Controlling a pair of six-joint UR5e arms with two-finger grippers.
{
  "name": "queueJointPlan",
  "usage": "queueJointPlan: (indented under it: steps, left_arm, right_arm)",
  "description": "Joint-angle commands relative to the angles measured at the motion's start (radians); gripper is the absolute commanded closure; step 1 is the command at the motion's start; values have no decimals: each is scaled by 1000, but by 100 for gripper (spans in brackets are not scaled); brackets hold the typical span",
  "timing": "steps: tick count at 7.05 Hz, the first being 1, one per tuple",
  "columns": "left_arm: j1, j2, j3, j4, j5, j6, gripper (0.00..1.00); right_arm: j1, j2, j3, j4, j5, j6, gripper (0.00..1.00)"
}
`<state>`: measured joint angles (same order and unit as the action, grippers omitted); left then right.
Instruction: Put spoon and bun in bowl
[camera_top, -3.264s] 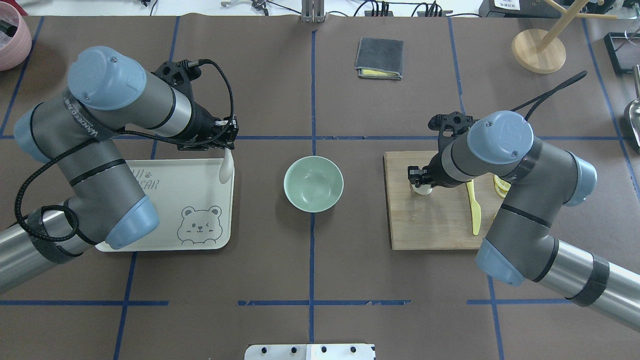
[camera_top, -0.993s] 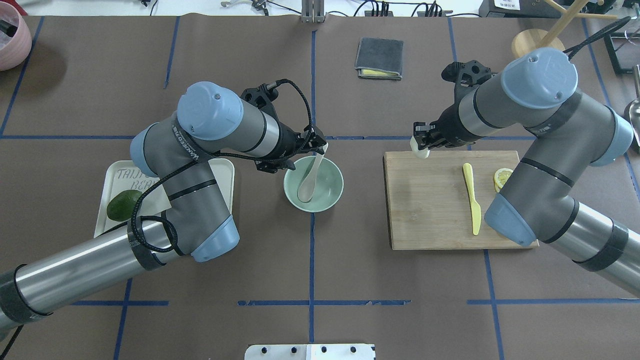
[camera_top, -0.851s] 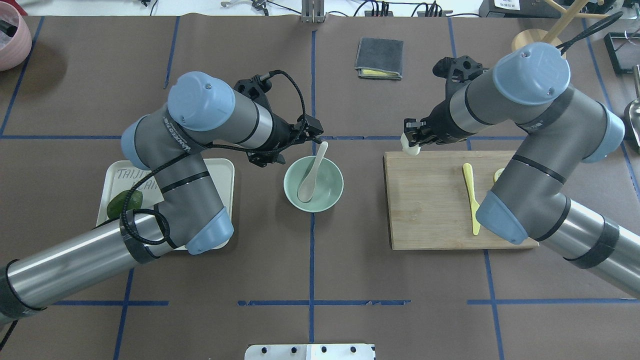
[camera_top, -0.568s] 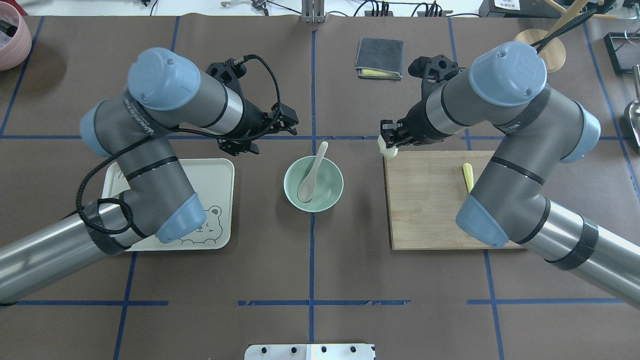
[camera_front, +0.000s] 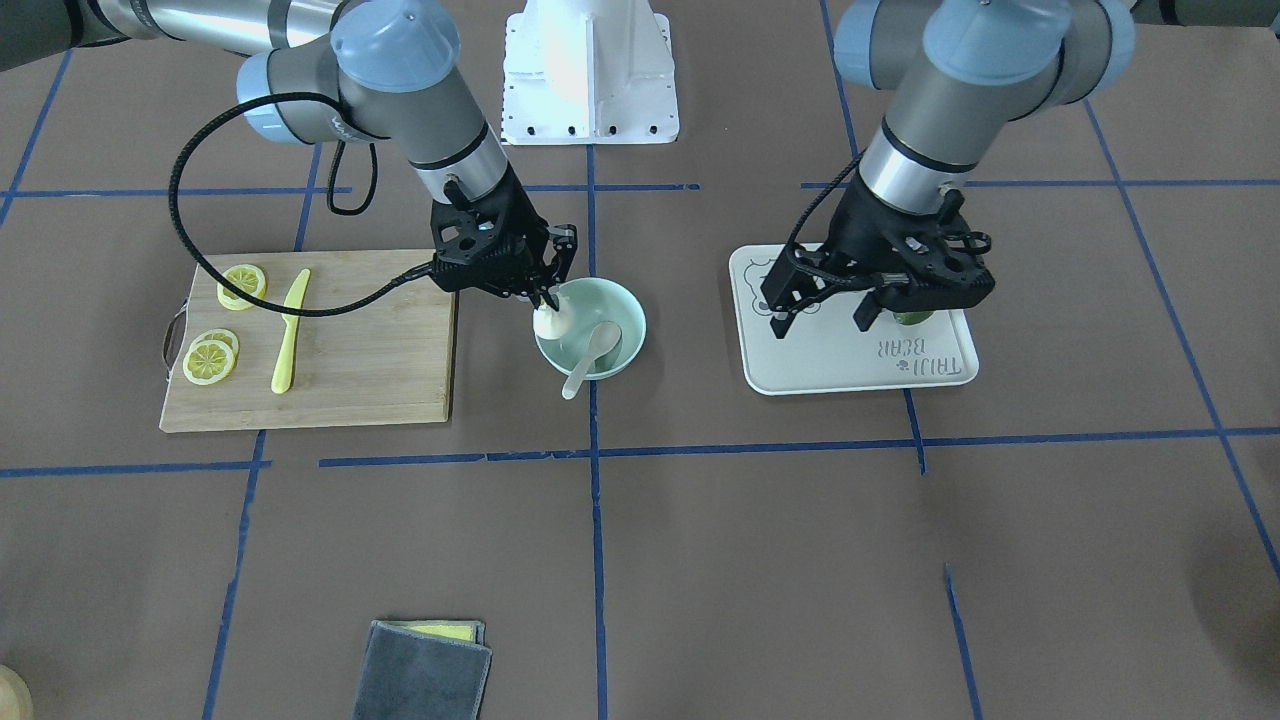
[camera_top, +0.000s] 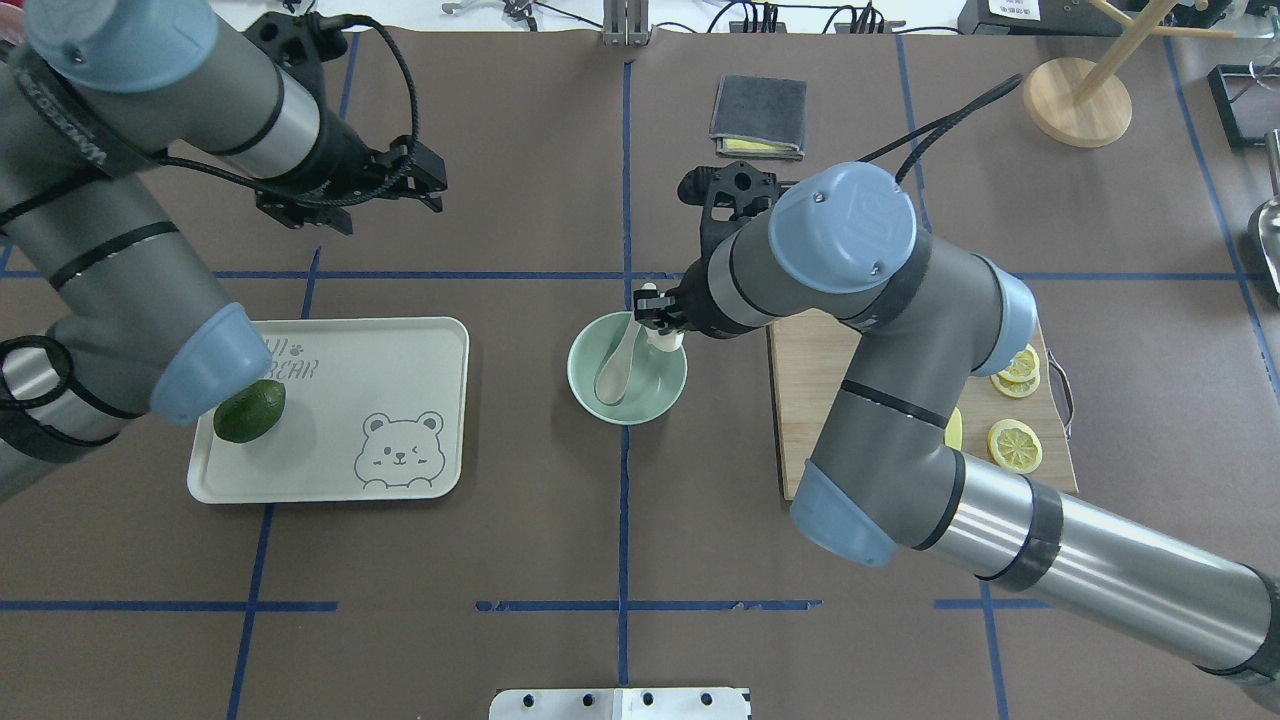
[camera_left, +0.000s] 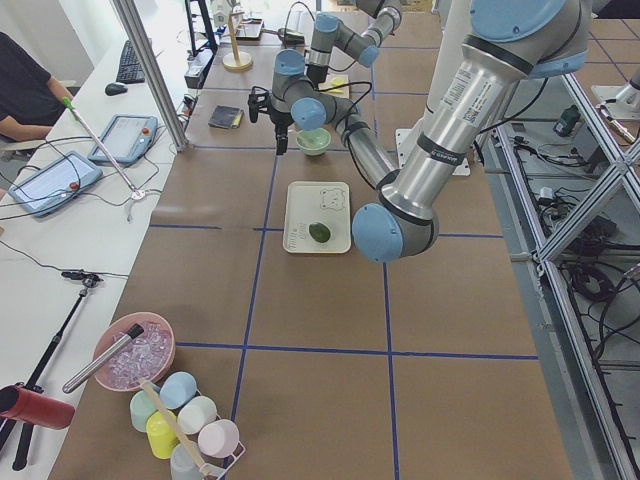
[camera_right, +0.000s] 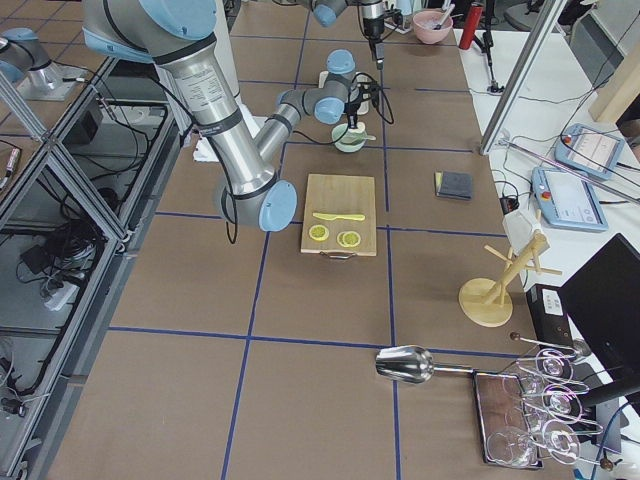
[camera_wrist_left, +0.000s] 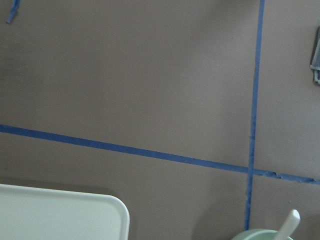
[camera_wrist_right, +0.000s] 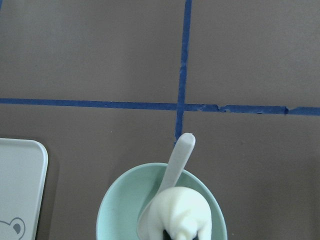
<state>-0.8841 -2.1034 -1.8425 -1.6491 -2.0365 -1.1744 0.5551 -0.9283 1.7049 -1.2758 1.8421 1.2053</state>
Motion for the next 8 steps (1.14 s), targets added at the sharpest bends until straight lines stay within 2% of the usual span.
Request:
queueJointPlan:
  steps: [1,2,3,5,8]
  left_arm:
    - [-105,54,-20,41,-1,167,0]
    - [-134,103,-39,43,-1,252,0]
    - [-159,127,-41,43,-1,318,0]
    - [-170,147,-40,43,-1,367,0]
    - [-170,146,-40,43,-1,367,0]
  right_arm:
    - [-32,43,-45,3,-41,13,100]
    - [-40,54,-48,3,-41,37,95]
    - [-47,59,-48,3,-43,81,64]
    - [-55,62,-50,4,-49,91,29]
    - [-61,101,-89,4,-70,118,27]
